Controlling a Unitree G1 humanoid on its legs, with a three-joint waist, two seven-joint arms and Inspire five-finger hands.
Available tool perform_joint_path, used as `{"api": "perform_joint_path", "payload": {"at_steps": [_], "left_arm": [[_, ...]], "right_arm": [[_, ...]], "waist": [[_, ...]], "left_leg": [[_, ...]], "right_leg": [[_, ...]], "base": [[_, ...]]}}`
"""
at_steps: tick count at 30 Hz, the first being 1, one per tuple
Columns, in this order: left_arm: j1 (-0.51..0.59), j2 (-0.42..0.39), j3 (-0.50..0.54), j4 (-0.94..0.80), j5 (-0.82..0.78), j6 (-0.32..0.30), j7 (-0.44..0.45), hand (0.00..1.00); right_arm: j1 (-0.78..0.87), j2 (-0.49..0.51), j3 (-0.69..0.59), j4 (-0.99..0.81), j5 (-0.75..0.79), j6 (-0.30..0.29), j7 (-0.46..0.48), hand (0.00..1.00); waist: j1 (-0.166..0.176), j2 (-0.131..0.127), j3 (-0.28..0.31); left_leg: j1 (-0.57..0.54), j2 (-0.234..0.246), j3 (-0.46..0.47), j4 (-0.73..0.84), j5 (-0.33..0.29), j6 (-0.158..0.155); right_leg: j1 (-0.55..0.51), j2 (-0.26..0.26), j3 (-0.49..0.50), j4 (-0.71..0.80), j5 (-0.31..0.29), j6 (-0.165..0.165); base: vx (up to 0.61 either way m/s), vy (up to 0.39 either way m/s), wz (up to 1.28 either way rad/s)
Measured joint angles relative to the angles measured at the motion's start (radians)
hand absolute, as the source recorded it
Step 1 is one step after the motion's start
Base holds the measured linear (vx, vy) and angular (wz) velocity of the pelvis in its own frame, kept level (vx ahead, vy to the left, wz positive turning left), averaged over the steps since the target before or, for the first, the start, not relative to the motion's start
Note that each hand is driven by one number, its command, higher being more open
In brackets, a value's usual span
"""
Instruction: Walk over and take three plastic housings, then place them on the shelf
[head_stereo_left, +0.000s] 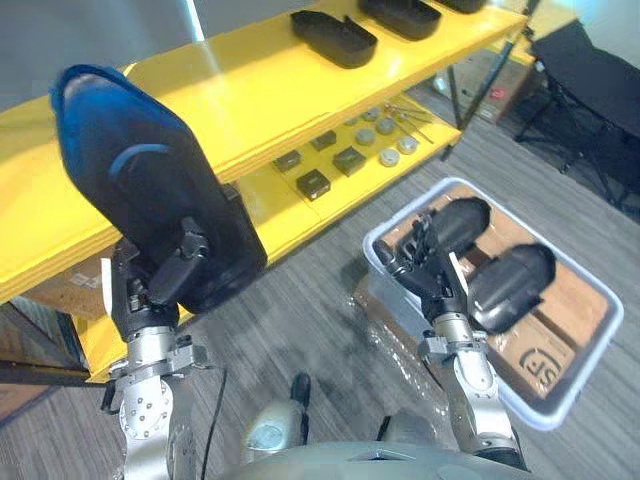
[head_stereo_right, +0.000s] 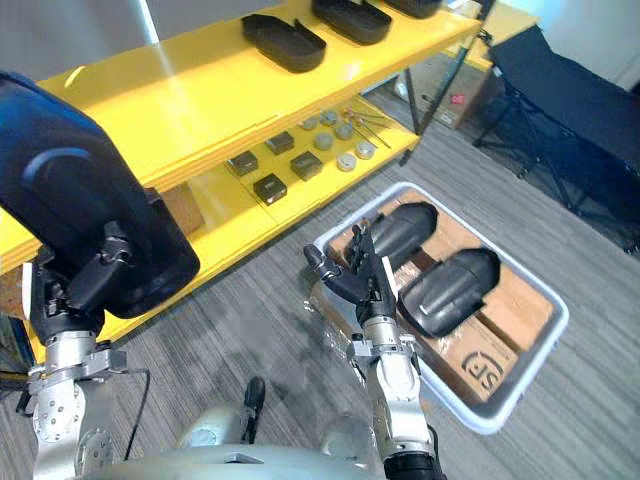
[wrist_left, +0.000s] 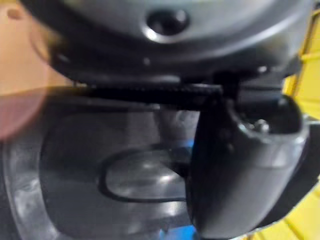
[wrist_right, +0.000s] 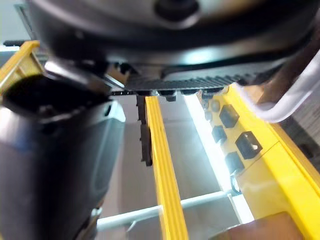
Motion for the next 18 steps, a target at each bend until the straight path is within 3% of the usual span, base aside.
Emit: {"api": "perform_joint_path", "payload": {"at_steps": [2, 3, 5, 7, 8, 9, 11, 12, 14, 18], "left_arm": [[-0.020, -0.001, 0.003, 0.005, -0.025, 0.000, 0.023, 0.00], [-0.037, 0.001, -0.005, 0.014, -0.038, 0.000, 0.031, 0.00], [-0.050, 0.000, -0.015, 0.034, -0.038, -0.001, 0.038, 0.00], [-0.039, -0.001, -0.025, 0.044, -0.038, -0.001, 0.047, 0.00], [-0.023, 0.001, -0.027, 0.044, -0.038, -0.006, 0.054, 0.00], [-0.016, -0.010, -0.026, 0.059, -0.039, -0.018, 0.056, 0.00], [0.012, -0.046, -0.056, 0.082, -0.038, -0.017, 0.053, 0.00], [0.023, -0.062, -0.067, 0.087, -0.038, -0.016, 0.050, 0.00], [0.018, -0.064, -0.071, 0.087, -0.038, -0.016, 0.038, 0.00], [0.003, -0.061, -0.111, 0.095, -0.038, -0.015, -0.014, 0.00]], "right_arm": [[-0.008, -0.003, 0.000, -0.013, -0.009, -0.001, 0.006, 1.00], [-0.002, -0.005, -0.002, -0.037, -0.009, -0.001, 0.006, 1.00], [0.009, -0.011, 0.005, -0.065, -0.009, -0.002, 0.009, 1.00], [0.020, -0.012, 0.013, -0.095, -0.012, -0.002, 0.010, 1.00], [0.027, -0.012, 0.017, -0.119, -0.012, -0.002, 0.013, 1.00], [0.028, -0.016, 0.012, -0.137, -0.011, -0.007, 0.019, 1.00], [0.020, -0.045, -0.011, -0.147, -0.005, -0.008, 0.029, 1.00], [0.018, -0.056, -0.028, -0.148, 0.005, -0.007, 0.031, 1.00], [0.017, -0.057, -0.051, -0.148, 0.026, -0.007, 0.032, 1.00], [0.015, -0.047, -0.110, -0.147, 0.025, -0.007, 0.017, 1.00]], "waist": [[-0.002, 0.010, -0.004], [-0.008, 0.022, -0.006], [-0.028, 0.024, -0.009], [-0.032, 0.003, -0.031], [-0.032, -0.025, -0.060], [-0.033, -0.039, -0.077], [-0.026, 0.018, -0.091], [-0.027, 0.039, -0.095], [-0.022, 0.046, -0.095], [-0.029, 0.033, -0.085]], "left_leg": [[0.019, 0.001, -0.037, 0.004, -0.020, 0.000], [0.030, 0.002, -0.080, 0.018, -0.038, -0.008], [0.058, -0.005, -0.149, 0.047, -0.070, -0.031], [0.085, -0.016, -0.208, 0.059, -0.112, -0.051], [0.086, -0.029, -0.231, 0.066, -0.150, -0.055], [0.084, 0.013, -0.174, 0.092, -0.185, -0.072], [0.073, 0.095, -0.096, 0.162, -0.198, -0.095], [0.048, 0.112, -0.054, 0.220, -0.193, -0.099], [0.005, 0.131, 0.019, 0.314, -0.189, -0.120], [-0.020, 0.172, 0.187, 0.225, -0.196, -0.125]], "right_leg": [[-0.050, 0.046, 0.097, -0.069, 0.006, 0.009], [-0.081, 0.087, 0.188, -0.123, 0.024, 0.036], [-0.086, 0.121, 0.280, -0.181, 0.051, 0.074], [-0.078, 0.116, 0.273, -0.217, 0.062, 0.070], [-0.062, 0.096, 0.236, -0.255, 0.078, 0.052], [-0.025, 0.092, 0.195, -0.271, 0.162, 0.072], [0.037, 0.134, 0.124, -0.304, 0.147, 0.046], [0.076, 0.149, 0.094, -0.338, 0.150, 0.038], [0.136, 0.155, 0.068, -0.387, 0.145, 0.018], [0.238, 0.121, 0.018, -0.454, 0.143, 0.014]], "base": [[0.25, -0.040, 0.66], [0.22, -0.084, 0.97], [0.25, -0.182, 1.26], [0.29, -0.301, 1.15], [0.35, -0.405, 1.14], [0.36, -0.431, 1.19], [0.36, -0.408, 0.88], [0.32, -0.304, 0.69], [0.26, -0.189, 0.57], [0.19, -0.060, 0.46]]}}
